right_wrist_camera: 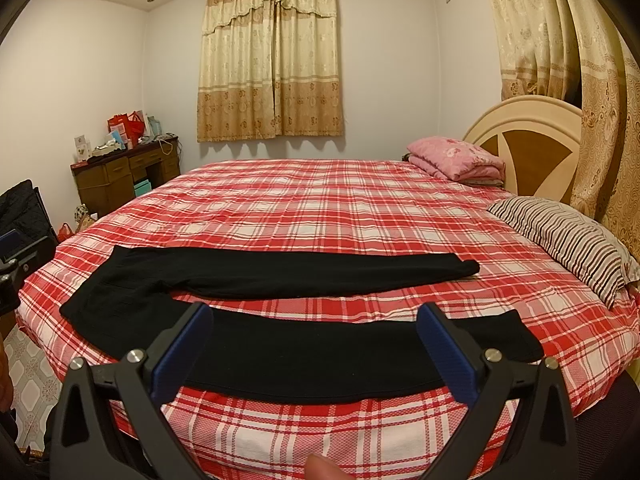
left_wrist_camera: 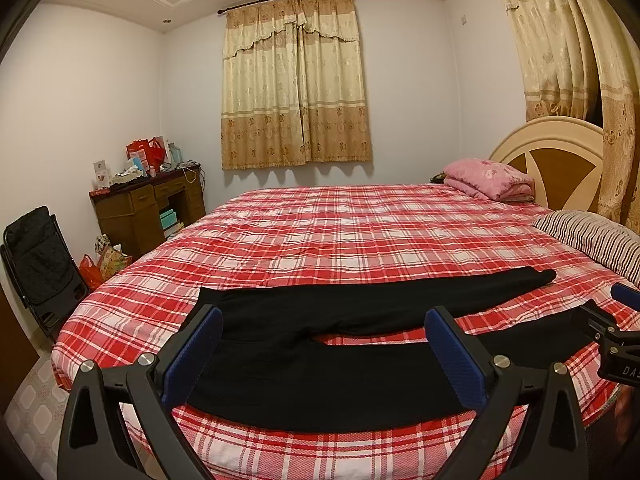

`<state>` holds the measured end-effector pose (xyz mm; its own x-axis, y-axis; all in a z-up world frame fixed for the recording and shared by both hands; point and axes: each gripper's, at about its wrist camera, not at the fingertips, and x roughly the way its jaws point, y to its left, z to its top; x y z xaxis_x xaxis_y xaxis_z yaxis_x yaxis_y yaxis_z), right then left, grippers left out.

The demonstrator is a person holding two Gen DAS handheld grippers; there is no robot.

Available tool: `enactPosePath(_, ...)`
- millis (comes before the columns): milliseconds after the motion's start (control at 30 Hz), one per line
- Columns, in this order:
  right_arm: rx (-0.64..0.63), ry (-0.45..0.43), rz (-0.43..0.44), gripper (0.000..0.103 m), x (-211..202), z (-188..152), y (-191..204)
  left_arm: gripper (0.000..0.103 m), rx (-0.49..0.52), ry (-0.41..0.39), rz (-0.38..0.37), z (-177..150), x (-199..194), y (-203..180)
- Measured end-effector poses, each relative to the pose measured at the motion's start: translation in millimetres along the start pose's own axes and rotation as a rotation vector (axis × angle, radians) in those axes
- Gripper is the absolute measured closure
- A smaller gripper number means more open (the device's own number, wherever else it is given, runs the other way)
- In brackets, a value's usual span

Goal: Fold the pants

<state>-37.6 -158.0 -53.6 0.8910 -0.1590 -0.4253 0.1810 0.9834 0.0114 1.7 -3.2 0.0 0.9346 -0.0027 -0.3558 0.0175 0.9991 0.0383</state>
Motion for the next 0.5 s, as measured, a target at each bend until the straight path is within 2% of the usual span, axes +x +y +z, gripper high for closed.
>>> enactPosePath(500,0.0,0.014,-0.007,0.0,6,-5,-5,0.001,0.007,0.032,0.001,-11,18,5)
